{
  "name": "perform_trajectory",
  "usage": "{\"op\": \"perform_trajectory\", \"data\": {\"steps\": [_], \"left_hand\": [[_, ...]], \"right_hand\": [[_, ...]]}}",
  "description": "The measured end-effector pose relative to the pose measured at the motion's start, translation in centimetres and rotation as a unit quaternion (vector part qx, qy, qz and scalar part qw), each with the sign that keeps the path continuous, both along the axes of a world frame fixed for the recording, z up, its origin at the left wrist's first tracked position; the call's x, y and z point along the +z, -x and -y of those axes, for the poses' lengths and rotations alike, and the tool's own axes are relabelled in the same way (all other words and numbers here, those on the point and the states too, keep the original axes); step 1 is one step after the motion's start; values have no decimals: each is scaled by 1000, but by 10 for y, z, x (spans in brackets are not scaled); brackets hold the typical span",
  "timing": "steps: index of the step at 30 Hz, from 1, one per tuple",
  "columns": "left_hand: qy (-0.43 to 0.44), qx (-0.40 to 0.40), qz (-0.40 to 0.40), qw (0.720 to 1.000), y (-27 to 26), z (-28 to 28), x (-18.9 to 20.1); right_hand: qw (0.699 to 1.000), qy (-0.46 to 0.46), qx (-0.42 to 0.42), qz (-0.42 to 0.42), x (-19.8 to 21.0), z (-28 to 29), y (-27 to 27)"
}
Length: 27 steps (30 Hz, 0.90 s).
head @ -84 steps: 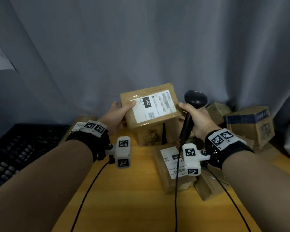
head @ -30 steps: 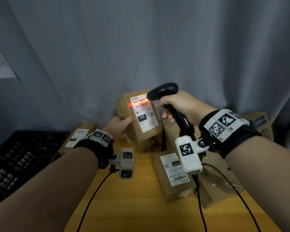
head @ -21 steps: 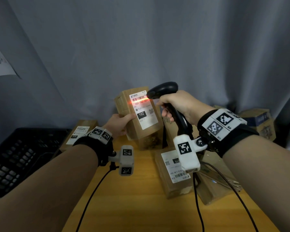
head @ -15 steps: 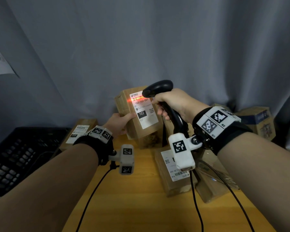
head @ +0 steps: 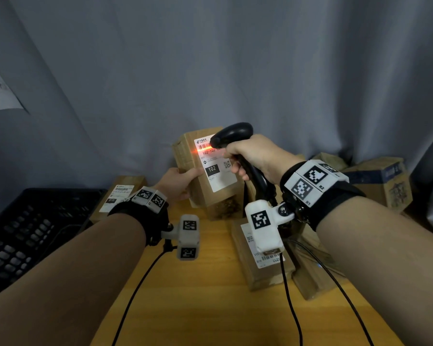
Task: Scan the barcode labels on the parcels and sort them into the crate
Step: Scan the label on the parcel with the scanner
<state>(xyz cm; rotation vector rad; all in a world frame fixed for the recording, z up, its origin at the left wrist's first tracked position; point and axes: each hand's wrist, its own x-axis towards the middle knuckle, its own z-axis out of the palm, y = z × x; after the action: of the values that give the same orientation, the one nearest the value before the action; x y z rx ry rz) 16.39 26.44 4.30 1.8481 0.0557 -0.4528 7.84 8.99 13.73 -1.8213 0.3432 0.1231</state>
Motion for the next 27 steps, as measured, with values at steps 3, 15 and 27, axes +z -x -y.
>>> {"op": "perform_trajectory", "data": {"steps": [3,15,27], "left_hand": [[-18,-7,13,1000,0,-3,0],[-76,26,33,996,0,-17,-4],[-50,-8,36,998,8,-14,-4]], "right_hand": [[1000,2,7,1,3,3,5],[999,-25,31,-1,12,17,28],[999,-9,40,-13,18,5,22]]}}
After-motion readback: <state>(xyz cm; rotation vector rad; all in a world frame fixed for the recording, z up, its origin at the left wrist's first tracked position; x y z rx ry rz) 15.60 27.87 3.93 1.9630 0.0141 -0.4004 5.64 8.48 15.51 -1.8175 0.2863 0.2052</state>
